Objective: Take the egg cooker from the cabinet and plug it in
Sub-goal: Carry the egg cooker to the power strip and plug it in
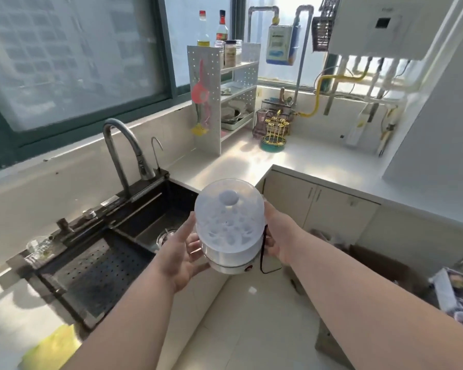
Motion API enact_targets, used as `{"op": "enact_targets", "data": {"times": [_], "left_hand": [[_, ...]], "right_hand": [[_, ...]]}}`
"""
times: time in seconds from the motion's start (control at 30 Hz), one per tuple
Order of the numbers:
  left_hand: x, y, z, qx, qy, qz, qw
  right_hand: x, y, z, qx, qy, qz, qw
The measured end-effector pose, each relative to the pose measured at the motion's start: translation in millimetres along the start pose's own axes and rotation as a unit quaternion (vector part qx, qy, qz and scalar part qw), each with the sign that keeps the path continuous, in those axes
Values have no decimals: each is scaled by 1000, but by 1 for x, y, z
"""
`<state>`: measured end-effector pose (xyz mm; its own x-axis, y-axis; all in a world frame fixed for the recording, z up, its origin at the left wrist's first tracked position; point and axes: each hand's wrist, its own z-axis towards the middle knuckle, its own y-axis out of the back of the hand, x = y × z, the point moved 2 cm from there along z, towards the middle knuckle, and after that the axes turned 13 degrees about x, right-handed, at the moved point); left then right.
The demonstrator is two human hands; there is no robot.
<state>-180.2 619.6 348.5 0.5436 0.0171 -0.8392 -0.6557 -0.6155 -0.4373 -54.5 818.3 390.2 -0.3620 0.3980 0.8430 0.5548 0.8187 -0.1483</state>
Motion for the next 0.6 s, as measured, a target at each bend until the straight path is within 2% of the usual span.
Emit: {"op": "enact_targets", "data": {"times": [0.3, 0.6], "left_hand": [[-6, -61, 137, 61, 52, 47, 996], [-44, -116, 301, 144, 100, 89, 980]], "right_hand": [[34, 94, 55, -67, -5, 83, 994], [98, 171, 134, -145, 29, 137, 979]]}}
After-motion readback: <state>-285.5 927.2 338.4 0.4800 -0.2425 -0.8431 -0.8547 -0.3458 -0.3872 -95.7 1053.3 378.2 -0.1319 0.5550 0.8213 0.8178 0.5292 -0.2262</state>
